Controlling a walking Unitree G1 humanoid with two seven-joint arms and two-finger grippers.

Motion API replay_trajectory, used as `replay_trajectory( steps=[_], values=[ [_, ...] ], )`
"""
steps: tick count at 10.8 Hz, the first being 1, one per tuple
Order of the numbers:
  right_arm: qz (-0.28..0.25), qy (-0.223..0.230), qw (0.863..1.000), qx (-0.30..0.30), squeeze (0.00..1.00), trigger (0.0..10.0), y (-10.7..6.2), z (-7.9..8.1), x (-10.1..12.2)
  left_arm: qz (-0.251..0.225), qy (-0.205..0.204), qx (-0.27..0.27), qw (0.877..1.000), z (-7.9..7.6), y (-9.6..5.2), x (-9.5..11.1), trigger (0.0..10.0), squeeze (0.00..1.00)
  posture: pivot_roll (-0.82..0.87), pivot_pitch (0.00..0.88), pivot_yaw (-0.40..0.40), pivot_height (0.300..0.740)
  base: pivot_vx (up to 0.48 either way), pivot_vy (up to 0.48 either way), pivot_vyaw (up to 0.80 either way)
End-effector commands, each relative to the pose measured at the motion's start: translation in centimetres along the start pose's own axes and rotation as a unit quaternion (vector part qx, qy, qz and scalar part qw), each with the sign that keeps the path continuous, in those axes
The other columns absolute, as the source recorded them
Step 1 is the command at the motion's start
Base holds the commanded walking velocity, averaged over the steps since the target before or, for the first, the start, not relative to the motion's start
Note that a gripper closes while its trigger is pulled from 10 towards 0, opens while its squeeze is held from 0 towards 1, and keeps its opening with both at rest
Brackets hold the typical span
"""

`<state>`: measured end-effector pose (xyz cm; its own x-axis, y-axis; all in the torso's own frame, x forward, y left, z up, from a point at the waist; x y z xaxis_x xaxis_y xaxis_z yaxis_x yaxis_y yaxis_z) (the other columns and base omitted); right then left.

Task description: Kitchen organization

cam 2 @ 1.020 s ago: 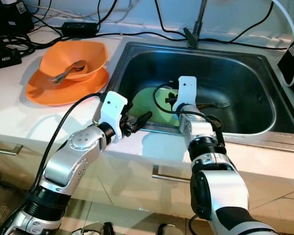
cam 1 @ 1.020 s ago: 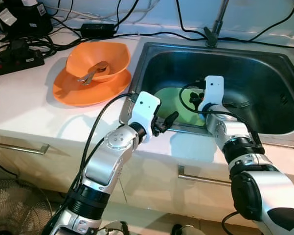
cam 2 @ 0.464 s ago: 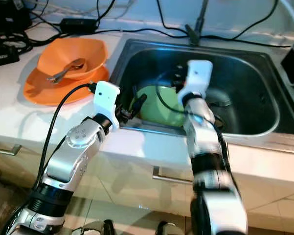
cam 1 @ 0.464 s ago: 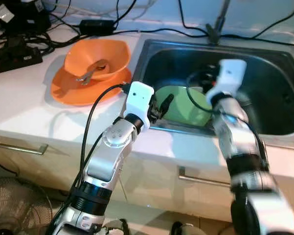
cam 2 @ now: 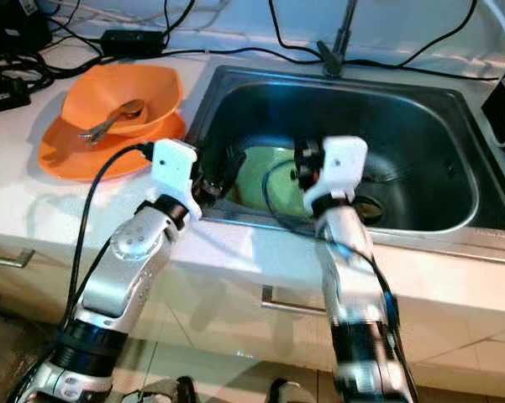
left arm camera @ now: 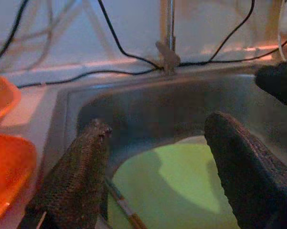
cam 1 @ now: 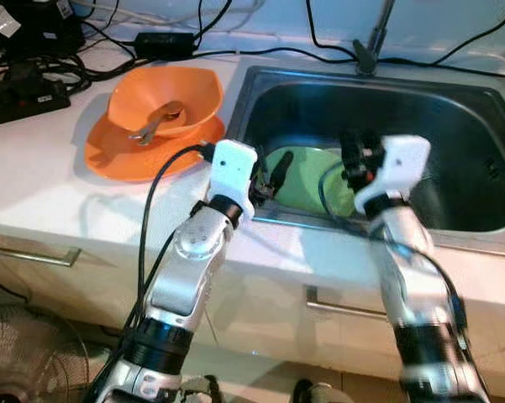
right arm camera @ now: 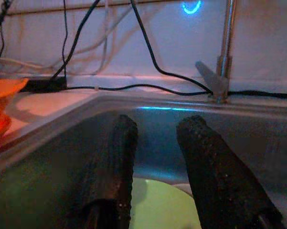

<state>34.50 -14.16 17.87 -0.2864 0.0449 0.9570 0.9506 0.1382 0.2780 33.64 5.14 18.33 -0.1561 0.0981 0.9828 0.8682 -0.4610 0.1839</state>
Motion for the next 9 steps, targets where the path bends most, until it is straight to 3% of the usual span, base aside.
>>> replay_trajectory(
  steps=[1, 3, 6, 7, 8, 9],
  values=[
    [0.009, 0.009, 1.0, 0.001, 0.0, 10.0, -0.5, 0.1, -0.2, -0.003, 0.008, 0.009, 1.0, 0.4, -0.4, -0.3, 10.0, 0.0, 0.0, 0.107, 0.002, 0.74, 0.0, 0.0, 0.0],
    [0.022, 0.025, 0.999, -0.003, 0.0, 10.0, -0.8, 1.1, -1.3, -0.007, 0.016, 0.017, 1.0, 0.7, -0.5, -0.3, 10.0, 0.0, 0.01, 0.109, 0.003, 0.74, 0.0, 0.0, 0.0],
    [0.023, 0.034, 0.999, -0.004, 0.0, 10.0, -0.7, 1.8, -1.4, -0.062, 0.042, 0.057, 0.996, 2.0, -0.8, 1.1, 10.0, 0.0, 0.01, 0.108, 0.005, 0.74, 0.0, 0.0, 0.0],
    [0.027, 0.037, 0.999, -0.011, 0.0, 10.0, -0.6, 1.8, -1.7, -0.105, 0.129, 0.087, 0.982, 3.0, -1.4, 2.5, 10.0, 0.0, 0.01, 0.106, 0.004, 0.74, 0.0, 0.0, 0.0],
    [0.029, 0.038, 0.999, -0.01, 0.0, 10.0, -0.5, 2.0, -1.8, -0.117, 0.19, 0.114, 0.968, 3.9, -2.2, 3.0, 10.0, 0.0, 0.02, 0.106, 0.003, 0.74, 0.0, 0.0, 0.0],
    [0.029, 0.039, 0.999, -0.009, 0.0, 10.0, -0.5, 2.1, -1.9, -0.122, 0.213, 0.13, 0.961, 4.6, -2.7, 3.2, 10.0, 0.0, 0.02, 0.108, 0.002, 0.74, 0.0, 0.0, 0.0]
  ],
)
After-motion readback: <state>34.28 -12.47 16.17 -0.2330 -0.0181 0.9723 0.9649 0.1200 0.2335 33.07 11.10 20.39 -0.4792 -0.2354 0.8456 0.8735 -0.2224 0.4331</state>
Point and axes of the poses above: a point about 5 cm out from each wrist's last joint towards the gripper, its own y axis pointing out of the wrist towards the gripper, its own x axis along the axis of the wrist's last joint, z = x × y, the point moved 3 cm from there along y, pointing out of the wrist towards the gripper, and after that the axes turned 6 degrees about -y, right-handed, at the moved point
